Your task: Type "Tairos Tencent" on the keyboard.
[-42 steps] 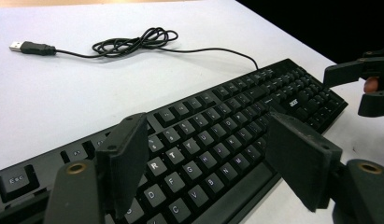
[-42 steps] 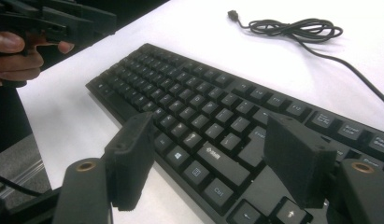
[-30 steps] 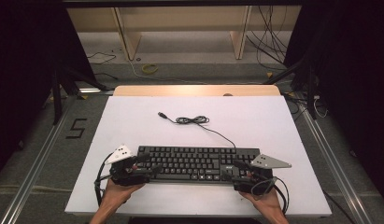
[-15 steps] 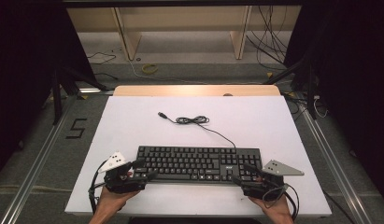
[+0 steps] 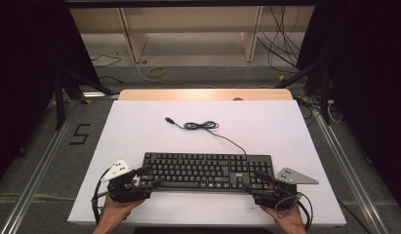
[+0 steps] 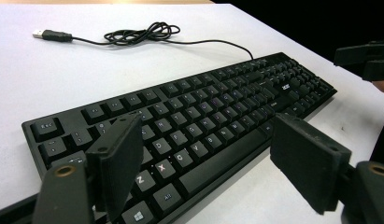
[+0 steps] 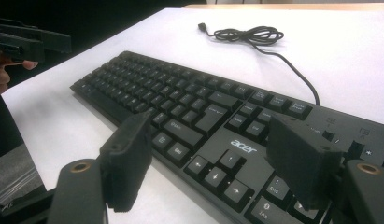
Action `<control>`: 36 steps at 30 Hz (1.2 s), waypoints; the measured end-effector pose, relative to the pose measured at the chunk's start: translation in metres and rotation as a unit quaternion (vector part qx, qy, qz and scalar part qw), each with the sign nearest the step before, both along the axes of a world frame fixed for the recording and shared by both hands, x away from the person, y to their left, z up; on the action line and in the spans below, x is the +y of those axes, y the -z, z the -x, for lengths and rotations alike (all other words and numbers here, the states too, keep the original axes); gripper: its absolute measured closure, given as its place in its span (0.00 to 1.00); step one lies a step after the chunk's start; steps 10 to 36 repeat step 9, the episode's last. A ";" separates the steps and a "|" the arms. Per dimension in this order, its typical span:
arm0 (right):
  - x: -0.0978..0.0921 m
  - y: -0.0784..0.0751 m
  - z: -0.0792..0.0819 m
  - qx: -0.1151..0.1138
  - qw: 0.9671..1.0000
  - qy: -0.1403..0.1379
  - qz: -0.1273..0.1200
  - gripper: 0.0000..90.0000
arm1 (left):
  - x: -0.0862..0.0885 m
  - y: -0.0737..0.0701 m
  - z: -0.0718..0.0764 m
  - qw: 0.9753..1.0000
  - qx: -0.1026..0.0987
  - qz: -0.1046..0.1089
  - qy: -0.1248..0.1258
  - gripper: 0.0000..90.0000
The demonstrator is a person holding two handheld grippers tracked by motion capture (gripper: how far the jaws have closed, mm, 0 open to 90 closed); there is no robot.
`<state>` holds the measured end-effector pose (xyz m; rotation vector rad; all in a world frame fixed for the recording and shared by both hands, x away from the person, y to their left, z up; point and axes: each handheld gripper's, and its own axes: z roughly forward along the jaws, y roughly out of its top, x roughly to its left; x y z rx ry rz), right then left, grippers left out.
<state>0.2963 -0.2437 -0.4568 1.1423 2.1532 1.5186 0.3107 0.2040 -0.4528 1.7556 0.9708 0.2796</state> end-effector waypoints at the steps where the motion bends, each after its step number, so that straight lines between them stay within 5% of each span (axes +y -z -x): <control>1: 0.000 0.000 0.000 0.000 1.000 0.000 0.000 0.36 | 0.000 0.000 0.000 1.000 0.000 -0.001 -0.001 0.28; 36: -0.001 0.000 0.000 -0.003 1.000 0.002 -0.001 0.35 | -0.001 0.000 -0.001 1.000 0.001 -0.001 -0.002 0.27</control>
